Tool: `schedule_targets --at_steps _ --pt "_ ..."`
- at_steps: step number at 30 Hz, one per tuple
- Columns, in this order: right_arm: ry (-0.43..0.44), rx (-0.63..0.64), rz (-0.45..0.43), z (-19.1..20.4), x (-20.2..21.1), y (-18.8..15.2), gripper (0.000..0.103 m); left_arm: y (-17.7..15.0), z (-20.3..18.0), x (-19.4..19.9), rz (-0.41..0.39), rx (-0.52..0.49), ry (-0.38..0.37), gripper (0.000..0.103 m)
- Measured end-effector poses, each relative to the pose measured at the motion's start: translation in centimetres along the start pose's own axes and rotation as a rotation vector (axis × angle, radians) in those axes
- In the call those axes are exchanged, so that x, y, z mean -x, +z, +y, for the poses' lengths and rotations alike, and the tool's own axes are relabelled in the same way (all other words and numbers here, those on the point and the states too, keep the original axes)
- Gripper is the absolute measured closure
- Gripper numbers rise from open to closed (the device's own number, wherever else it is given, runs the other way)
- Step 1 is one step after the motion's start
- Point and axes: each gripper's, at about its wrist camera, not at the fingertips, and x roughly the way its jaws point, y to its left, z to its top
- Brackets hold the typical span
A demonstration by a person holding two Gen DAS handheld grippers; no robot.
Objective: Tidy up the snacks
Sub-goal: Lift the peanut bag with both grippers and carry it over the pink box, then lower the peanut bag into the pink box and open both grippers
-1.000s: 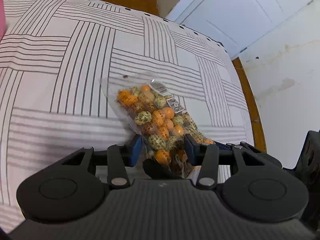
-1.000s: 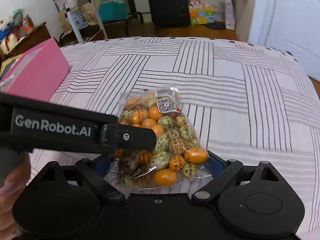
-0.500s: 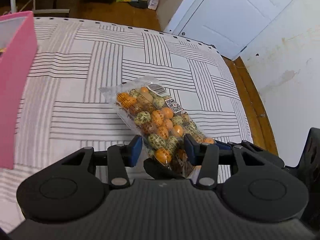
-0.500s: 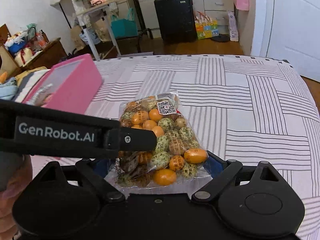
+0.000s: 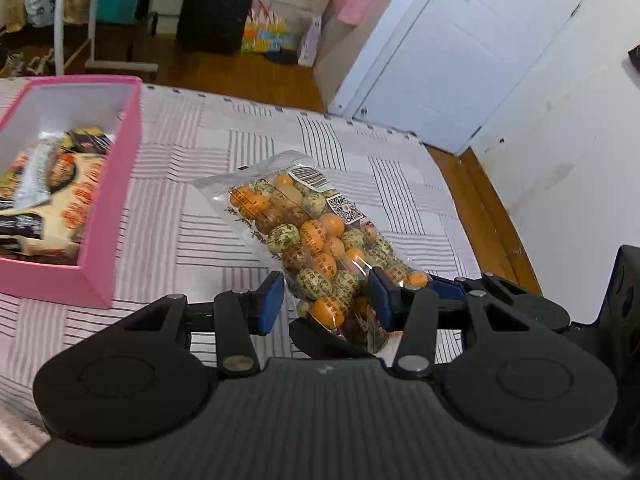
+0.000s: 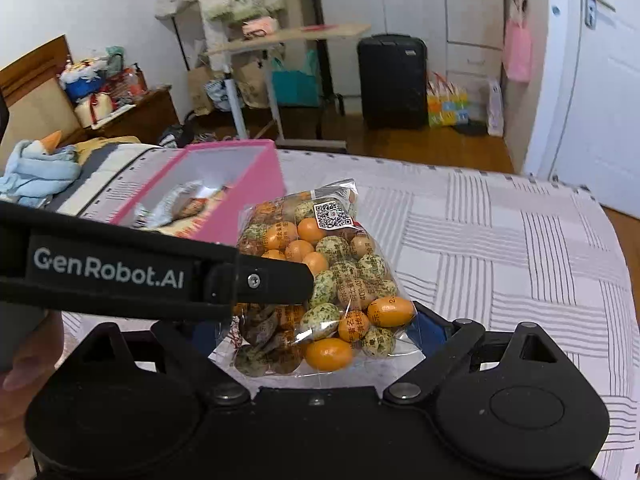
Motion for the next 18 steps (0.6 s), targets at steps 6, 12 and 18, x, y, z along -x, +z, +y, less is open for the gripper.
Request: schedule_targets --at_steps 6,12,18 --pt "0.034 0.049 -0.035 4.2 -0.4 2.1 0.008 0.7 3.1 4.2 -0.064 0.019 0.020 0.058" --pt "0.077 0.090 -0.027 8.4 -2.8 4.1 0.008 1.5 7.8 6.6 -0.108 0.061 0.063 0.058" --pt "0.085 0.132 -0.010 11.8 -6.2 6.1 0.008 2.9 13.2 7.2 -0.134 0.095 0.073 0.058"
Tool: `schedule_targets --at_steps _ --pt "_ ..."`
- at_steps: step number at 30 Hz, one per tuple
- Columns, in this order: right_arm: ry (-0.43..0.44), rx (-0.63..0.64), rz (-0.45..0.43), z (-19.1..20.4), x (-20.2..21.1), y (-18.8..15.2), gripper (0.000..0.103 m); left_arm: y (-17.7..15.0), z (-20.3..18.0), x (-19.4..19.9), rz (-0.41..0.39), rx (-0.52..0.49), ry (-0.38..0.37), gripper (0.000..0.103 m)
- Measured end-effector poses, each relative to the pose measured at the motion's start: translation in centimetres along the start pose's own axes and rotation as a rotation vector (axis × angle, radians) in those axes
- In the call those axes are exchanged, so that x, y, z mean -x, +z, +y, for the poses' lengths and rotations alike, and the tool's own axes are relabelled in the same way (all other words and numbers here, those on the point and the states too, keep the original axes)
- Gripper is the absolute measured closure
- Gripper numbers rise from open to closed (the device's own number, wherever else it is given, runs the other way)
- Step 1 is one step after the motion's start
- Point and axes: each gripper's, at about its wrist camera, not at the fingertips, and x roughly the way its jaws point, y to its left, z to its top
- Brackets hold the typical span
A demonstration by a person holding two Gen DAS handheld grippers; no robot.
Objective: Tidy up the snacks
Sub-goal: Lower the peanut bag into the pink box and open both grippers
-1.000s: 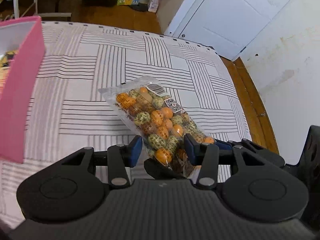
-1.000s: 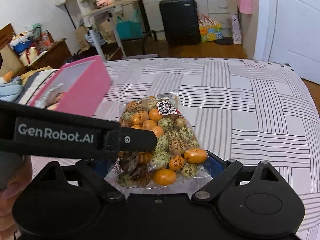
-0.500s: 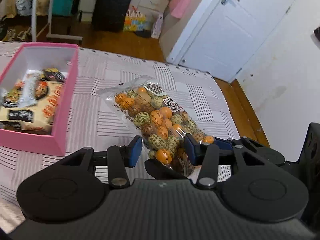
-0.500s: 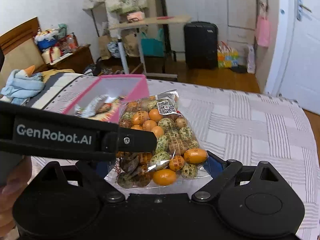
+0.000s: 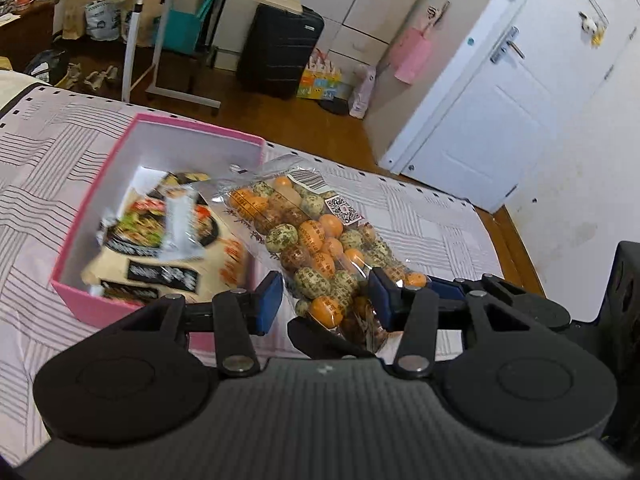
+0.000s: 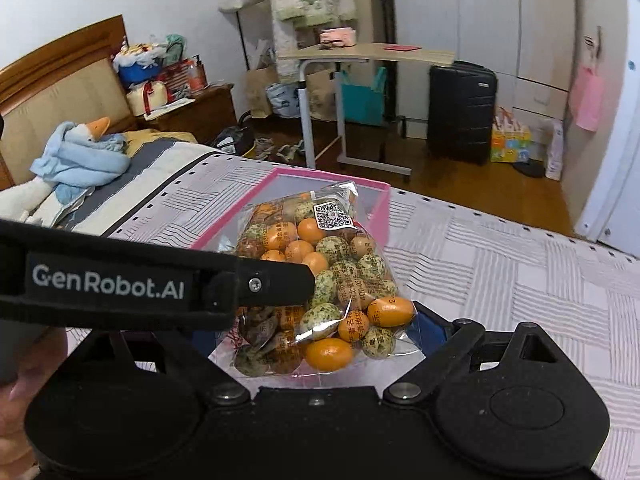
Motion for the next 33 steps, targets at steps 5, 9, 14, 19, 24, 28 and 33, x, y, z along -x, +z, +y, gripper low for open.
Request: schedule_targets --at_steps 5,9,14,19,24,28,33 --pt "-0.012 0.012 0.026 1.1 -3.7 1.7 0.008 2.0 4.1 -2.0 0.007 0.019 -0.021 0.058" --pt "-0.022 0.007 0.040 1.3 -7.0 2.8 0.008 3.9 6.7 -4.3 0.026 0.024 -0.026 0.058" --pt "-0.067 -0.002 0.050 1.0 -11.1 3.5 0.008 6.0 10.2 -8.5 0.062 0.050 -0.062 0.057" --pt "-0.053 -0.032 0.073 0.9 -14.0 3.5 0.008 6.1 12.4 -12.1 0.080 0.083 -0.055 0.057" --pt "-0.068 0.016 0.055 1.5 -15.8 3.5 0.007 6.2 13.4 -13.2 0.054 0.082 0.005 0.056" --pt "-0.116 0.117 -0.014 2.0 -14.4 3.1 0.006 6.1 12.9 -12.3 0.003 0.055 0.028 0.053" --pt "-0.109 0.084 -0.027 0.6 -11.2 1.4 0.006 5.7 11.5 -10.4 -0.018 0.004 0.056 0.051"
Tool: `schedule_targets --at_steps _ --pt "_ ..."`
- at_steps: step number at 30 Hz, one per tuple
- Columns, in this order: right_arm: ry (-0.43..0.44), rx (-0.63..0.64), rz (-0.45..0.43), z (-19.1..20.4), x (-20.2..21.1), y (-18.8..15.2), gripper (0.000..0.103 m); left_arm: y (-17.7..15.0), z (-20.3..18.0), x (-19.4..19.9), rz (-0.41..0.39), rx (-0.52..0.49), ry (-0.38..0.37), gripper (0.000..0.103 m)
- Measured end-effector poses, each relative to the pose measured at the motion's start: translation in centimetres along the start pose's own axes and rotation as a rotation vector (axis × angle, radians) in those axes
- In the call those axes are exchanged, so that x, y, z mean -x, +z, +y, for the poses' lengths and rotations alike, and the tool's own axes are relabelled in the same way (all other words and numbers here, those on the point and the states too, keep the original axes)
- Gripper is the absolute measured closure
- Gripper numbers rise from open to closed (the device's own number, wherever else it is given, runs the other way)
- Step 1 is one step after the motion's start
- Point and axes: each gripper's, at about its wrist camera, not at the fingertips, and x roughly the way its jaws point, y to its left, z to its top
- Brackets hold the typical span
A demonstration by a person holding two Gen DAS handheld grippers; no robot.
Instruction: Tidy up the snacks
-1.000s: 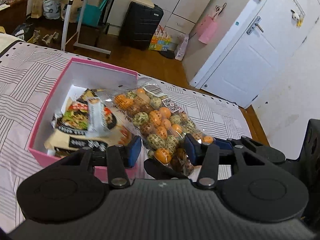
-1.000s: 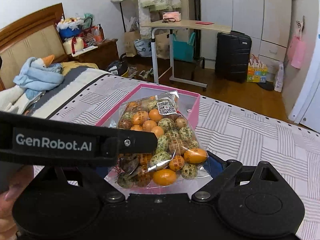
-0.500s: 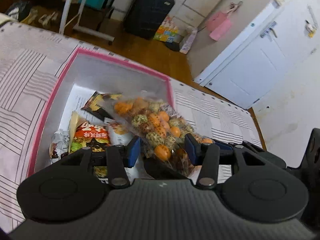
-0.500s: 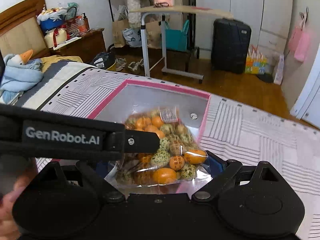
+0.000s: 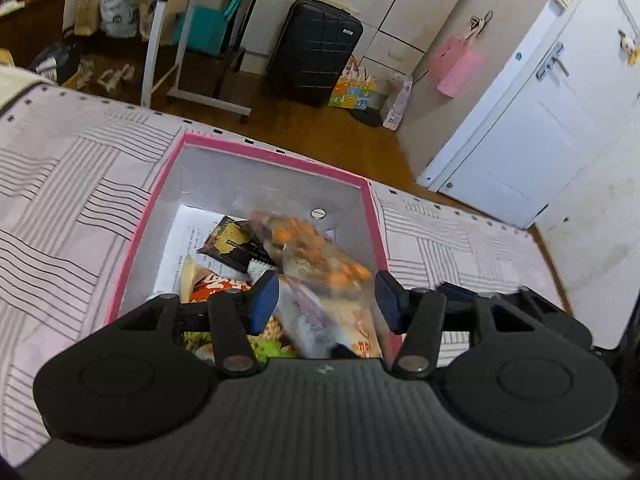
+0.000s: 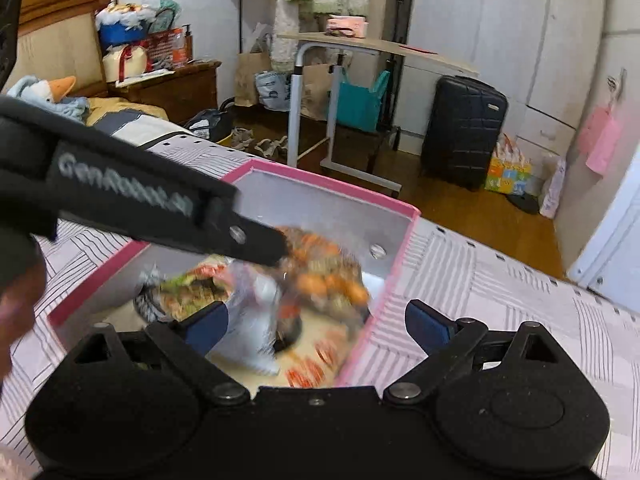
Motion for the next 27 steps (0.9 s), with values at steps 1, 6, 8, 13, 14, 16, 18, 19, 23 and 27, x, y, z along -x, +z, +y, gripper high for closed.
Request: schedule_targets --at_steps 1,6,8,13,14,16,18,19,23,27 --pt "0.002 -0.017 -0.007 -0.4 0.7 -0.4 0.006 -0.1 -0.4 0.4 -0.006 -0.011 0.010 0.051" --pt "0.034 -0.084 -0.033 -2.6 4.2 -1.8 0.006 -0.9 -3.3 3.0 -0.026 -0.092 0.063 0.051" --pt "0.052 -0.103 -0.047 -3.4 5.7 -2.1 0.006 -1.4 -4.6 4.2 -0.032 -0.117 0.067 0.051" --pt "-0.020 -0.123 -0.077 -5.0 10.3 -2.9 0.006 -2.9 -7.7 7.3 -0.036 -0.155 0.047 0.050" --pt "-0.037 -0.126 -0.077 -5.3 11.1 -3.1 0.006 -3.3 -8.4 8.0 -0.039 -0.173 0.044 0.049" --pt "-0.059 -0.128 -0.082 -5.9 13.0 -3.5 0.006 -3.8 -9.6 9.4 -0.041 -0.199 0.057 0.049" --pt "-0.075 -0.122 -0.084 -6.3 14.5 -3.7 0.006 -4.4 -10.7 11.0 -0.050 -0.219 0.049 0.048" --pt "-0.087 -0.120 -0.084 -6.4 15.4 -3.8 0.006 -4.7 -11.2 11.8 -0.057 -0.225 0.038 0.047" --pt "-0.111 -0.123 -0.076 -6.6 17.9 -4.3 0.006 -5.8 -13.3 14.4 -0.073 -0.244 0.031 0.044" --pt "-0.102 -0.158 -0.047 -7.0 19.8 -5.1 0.006 -7.2 -14.4 16.0 -0.081 -0.249 -0.013 0.042"
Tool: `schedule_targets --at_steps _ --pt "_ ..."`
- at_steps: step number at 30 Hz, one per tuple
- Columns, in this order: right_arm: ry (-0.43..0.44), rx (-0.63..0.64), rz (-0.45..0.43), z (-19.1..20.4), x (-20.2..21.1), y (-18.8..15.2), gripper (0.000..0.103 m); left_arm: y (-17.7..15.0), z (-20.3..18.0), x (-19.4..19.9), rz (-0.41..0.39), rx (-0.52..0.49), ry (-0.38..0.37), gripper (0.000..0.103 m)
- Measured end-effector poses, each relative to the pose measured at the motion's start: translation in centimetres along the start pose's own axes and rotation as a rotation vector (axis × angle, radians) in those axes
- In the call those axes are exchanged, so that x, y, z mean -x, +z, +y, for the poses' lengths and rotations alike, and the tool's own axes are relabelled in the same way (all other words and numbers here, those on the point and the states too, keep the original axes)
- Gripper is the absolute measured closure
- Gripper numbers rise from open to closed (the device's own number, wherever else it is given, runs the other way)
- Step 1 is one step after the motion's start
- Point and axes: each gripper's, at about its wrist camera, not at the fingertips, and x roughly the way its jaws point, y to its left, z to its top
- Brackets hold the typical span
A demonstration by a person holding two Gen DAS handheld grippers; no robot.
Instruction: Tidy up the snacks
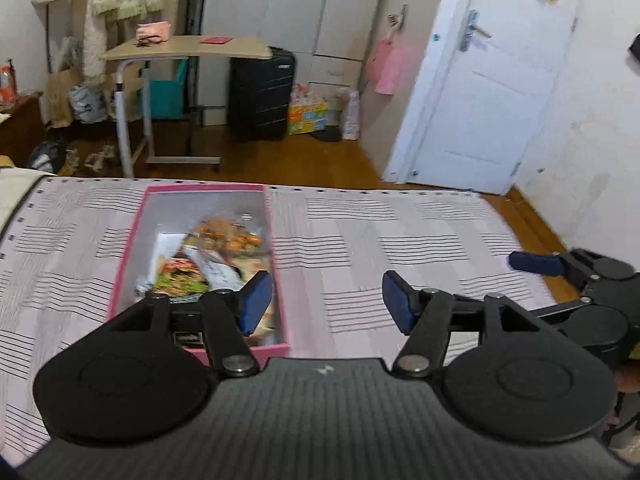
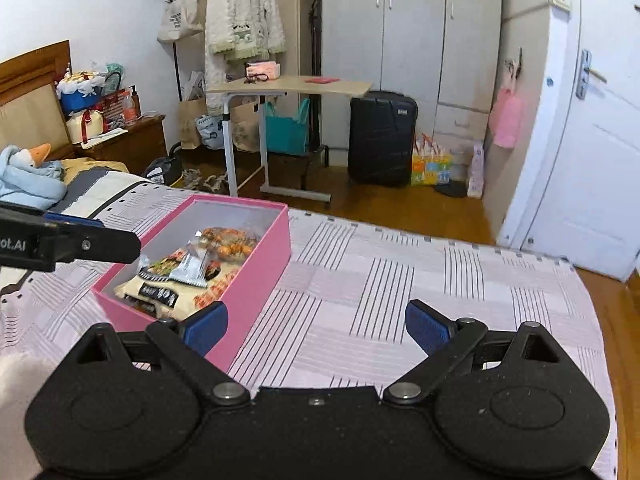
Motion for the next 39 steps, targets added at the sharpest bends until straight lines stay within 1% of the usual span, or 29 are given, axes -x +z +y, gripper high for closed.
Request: schedule_targets --at_steps 2,8,10,12,17,21,22,25,26,29,33,35,39 --pt "0.010 -0.018 -0.003 -0.3 0.9 -0.5 0.006 -0.7 -0.5 0.4 0.007 0.002 -0.031 0.042" --pt "-0.015 -0.056 -0.033 -0.6 2.9 -2.2 0.006 -2.7 -1.5 0.6 0.024 -0.015 -0.003 0.042" --pt "-0.042 -0.051 -0.046 -0.4 3.2 -2.8 0.006 -3.1 -1.7 0.4 0.032 -0.018 0.014 0.041" --pt "-0.074 -0.044 -0.054 -0.2 3.3 -3.5 0.006 -3.8 -2.0 0.3 0.040 -0.024 0.049 0.041" --pt "-0.122 -0.055 -0.055 -0.2 3.3 -4.6 0.006 -5.2 -2.7 0.6 0.040 -0.012 0.044 0.041" --pt "-0.169 -0.103 -0.079 -0.8 3.8 -5.6 0.005 -6.2 -3.5 0.8 0.026 -0.016 0.083 0.039" --pt "-0.177 -0.116 -0.087 -0.9 3.9 -6.0 0.004 -6.4 -3.7 0.8 0.021 -0.017 0.094 0.038" --pt "-0.193 -0.141 -0.098 -1.4 4.1 -6.7 0.002 -6.8 -4.1 0.8 0.002 -0.025 0.125 0.029" --pt "-0.199 -0.145 -0.101 -1.5 4.1 -6.8 0.002 -6.9 -4.2 0.8 -0.008 -0.030 0.142 0.028" --pt "-0.206 -0.143 -0.099 -1.6 4.0 -7.0 0.002 -7.2 -4.4 0.5 -0.018 -0.040 0.177 0.026" --pt "-0.220 -0.126 -0.092 -1.1 4.1 -7.3 0.002 -7.6 -4.1 0.1 -0.019 -0.024 0.188 0.023" --pt "-0.236 -0.099 -0.077 -0.7 4.2 -7.5 0.002 -7.9 -4.1 0.0 -0.022 -0.022 0.197 0.019" --pt "-0.249 -0.077 -0.059 0.0 4.1 -7.7 0.002 -8.4 -4.0 -0.2 -0.020 -0.015 0.211 0.019"
